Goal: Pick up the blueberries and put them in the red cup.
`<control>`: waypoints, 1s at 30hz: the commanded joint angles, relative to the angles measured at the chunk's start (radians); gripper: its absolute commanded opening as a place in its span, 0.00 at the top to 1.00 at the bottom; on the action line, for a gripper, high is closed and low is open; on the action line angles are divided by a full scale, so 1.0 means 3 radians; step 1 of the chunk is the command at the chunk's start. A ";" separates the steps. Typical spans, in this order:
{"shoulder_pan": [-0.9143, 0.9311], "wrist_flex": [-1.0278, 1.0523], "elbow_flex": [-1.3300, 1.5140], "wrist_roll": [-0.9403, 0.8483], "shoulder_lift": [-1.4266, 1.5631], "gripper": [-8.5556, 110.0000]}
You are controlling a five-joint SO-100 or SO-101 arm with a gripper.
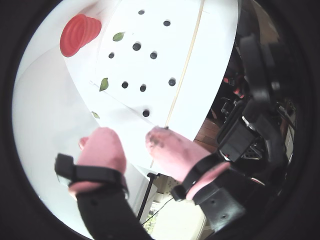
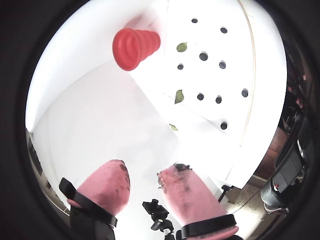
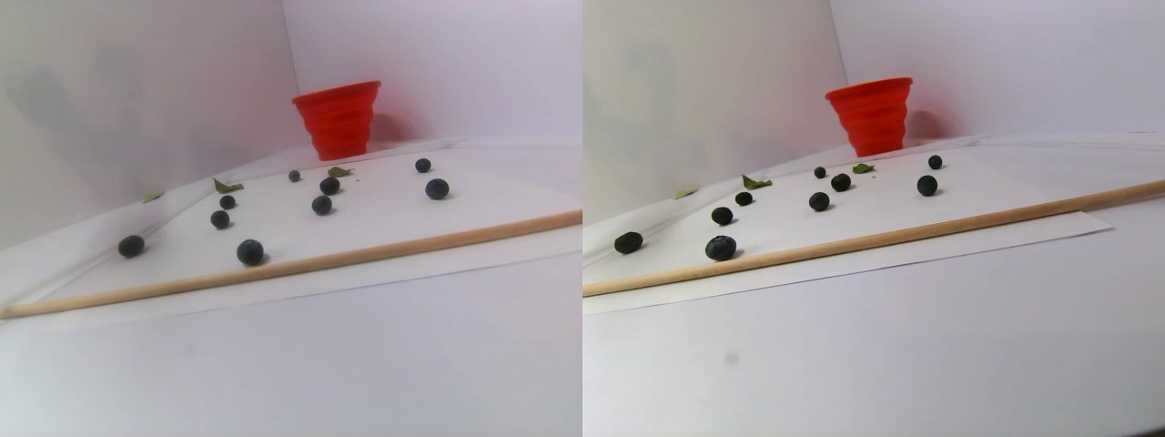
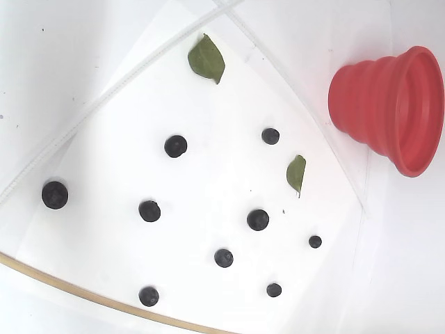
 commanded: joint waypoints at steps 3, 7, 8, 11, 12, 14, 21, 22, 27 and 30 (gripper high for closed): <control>-0.0015 -0.0020 -0.0036 -0.0015 -0.0010 0.82; -0.0072 -0.0026 -0.0031 -0.0020 -0.0036 0.81; -0.0097 -0.0031 -0.0031 -0.0026 -0.0036 0.80; -0.0240 -0.0036 -0.0026 -0.0036 -0.0036 0.77; -0.0256 -0.0046 -0.0026 -0.0041 -0.0036 0.78; -0.0281 -0.0046 -0.0026 -0.0041 -0.0072 0.80; -0.0240 -0.0061 -0.0128 -0.0046 -0.0026 0.81; -0.0205 -0.0051 -0.0143 -0.0061 -0.0026 0.81; -0.0174 -0.0031 -0.0184 -0.0128 -0.0010 0.80; -0.0199 -0.0010 -0.0220 -0.0159 -0.0066 0.80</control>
